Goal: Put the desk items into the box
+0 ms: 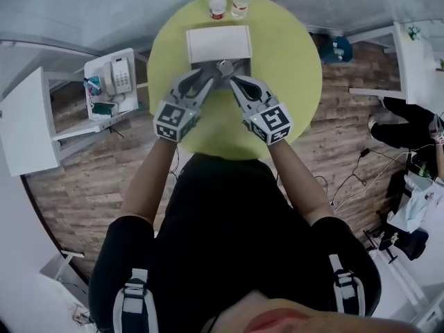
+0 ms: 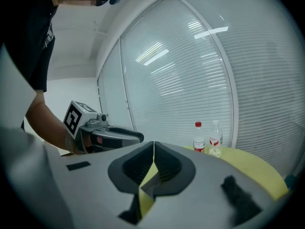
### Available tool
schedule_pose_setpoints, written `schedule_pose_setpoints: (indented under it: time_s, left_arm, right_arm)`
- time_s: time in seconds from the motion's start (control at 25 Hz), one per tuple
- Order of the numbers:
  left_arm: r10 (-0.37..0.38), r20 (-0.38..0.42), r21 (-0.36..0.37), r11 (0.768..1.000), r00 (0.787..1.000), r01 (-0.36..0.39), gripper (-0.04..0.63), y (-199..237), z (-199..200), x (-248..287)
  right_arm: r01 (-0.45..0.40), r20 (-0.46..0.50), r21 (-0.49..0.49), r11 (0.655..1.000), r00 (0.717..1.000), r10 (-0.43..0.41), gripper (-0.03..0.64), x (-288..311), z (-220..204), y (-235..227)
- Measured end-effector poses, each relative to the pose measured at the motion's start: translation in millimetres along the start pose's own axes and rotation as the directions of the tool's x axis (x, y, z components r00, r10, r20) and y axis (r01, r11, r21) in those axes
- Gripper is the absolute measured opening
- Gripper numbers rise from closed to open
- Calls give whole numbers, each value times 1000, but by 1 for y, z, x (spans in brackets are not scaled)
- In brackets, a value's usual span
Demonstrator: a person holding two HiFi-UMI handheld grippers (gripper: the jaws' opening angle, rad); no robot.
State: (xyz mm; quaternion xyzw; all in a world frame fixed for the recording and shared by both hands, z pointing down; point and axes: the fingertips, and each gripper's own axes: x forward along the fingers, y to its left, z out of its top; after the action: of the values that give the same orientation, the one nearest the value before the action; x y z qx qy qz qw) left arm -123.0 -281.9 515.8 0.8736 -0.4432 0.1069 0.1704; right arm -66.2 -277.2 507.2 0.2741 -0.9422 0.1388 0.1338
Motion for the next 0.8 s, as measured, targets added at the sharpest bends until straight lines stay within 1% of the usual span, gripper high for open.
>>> schedule_pose_setpoints:
  time_s: [0.16, 0.32, 0.4, 0.48, 0.64, 0.8]
  left_arm:
    - [-36, 77, 8, 999, 996, 35, 112, -18, 30, -25]
    - [-69, 137, 31, 997, 988, 65, 86, -38, 53, -47]
    - [-71, 155, 52, 997, 985, 64, 77, -44, 61, -56]
    - [-69, 169, 71, 996, 983, 58, 48, -48, 67, -62]
    - [-72, 194, 77, 995, 978, 58, 12, -55, 74, -67]
    - [-89, 215, 86, 994, 973, 72, 12, -61, 81, -68]
  right_arm:
    - [-10, 35, -61, 998, 999, 12, 17, -12, 29, 17]
    - [-36, 59, -92, 995, 997, 42, 17, -25, 49, 36]
    - [-46, 71, -106, 993, 996, 54, 18, -29, 57, 44]
    - [-51, 91, -111, 993, 994, 61, 17, -32, 66, 50]
    - [-57, 129, -117, 991, 989, 72, 17, -39, 78, 59]
    - [-69, 130, -127, 990, 988, 85, 17, -42, 81, 64]
